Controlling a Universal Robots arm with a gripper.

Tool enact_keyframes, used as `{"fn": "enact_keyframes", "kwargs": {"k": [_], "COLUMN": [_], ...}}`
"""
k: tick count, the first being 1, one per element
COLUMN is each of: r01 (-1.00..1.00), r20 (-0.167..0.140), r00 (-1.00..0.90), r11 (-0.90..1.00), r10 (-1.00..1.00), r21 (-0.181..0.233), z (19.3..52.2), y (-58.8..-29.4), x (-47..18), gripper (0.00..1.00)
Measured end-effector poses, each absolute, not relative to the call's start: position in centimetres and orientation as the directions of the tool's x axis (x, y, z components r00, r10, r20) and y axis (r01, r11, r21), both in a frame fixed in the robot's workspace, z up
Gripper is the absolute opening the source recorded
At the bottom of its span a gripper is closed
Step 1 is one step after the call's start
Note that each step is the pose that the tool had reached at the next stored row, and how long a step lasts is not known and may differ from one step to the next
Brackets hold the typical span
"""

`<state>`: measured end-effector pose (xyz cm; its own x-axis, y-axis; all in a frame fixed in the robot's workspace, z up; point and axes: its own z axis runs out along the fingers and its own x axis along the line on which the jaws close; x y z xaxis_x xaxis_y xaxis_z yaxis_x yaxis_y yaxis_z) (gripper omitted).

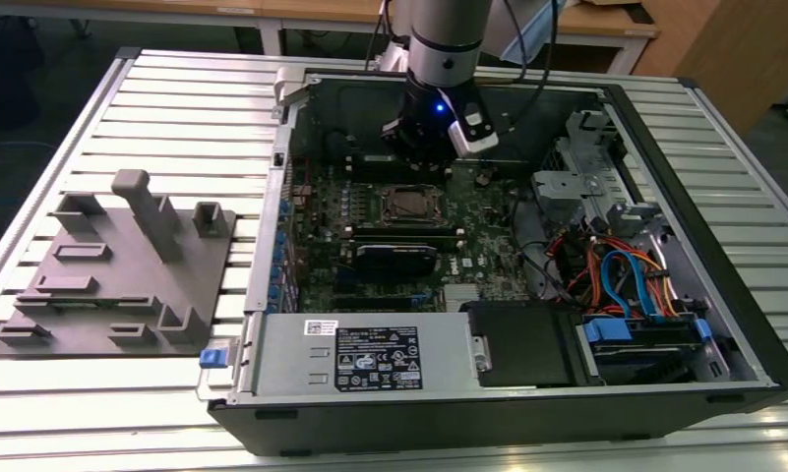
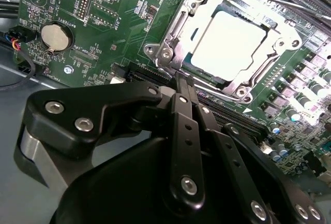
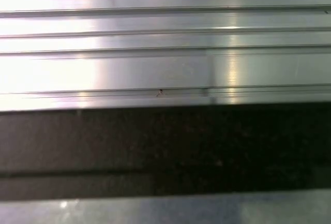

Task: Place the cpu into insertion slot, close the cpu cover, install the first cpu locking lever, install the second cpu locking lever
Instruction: 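Install the second cpu locking lever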

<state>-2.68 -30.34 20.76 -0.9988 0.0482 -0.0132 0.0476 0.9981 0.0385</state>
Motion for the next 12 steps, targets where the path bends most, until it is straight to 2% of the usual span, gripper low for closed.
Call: {"fn": "enact_keyframes", "kwargs": {"k": [12], "r01": [0.048], "r20": [-0.013], "r00": [-0.999], "r11": [0.998], "r10": [0.048], "r21": [0.035], "z": [20.76], "y": [-31.15], "x": [-2.68], "gripper": [0.10]}}
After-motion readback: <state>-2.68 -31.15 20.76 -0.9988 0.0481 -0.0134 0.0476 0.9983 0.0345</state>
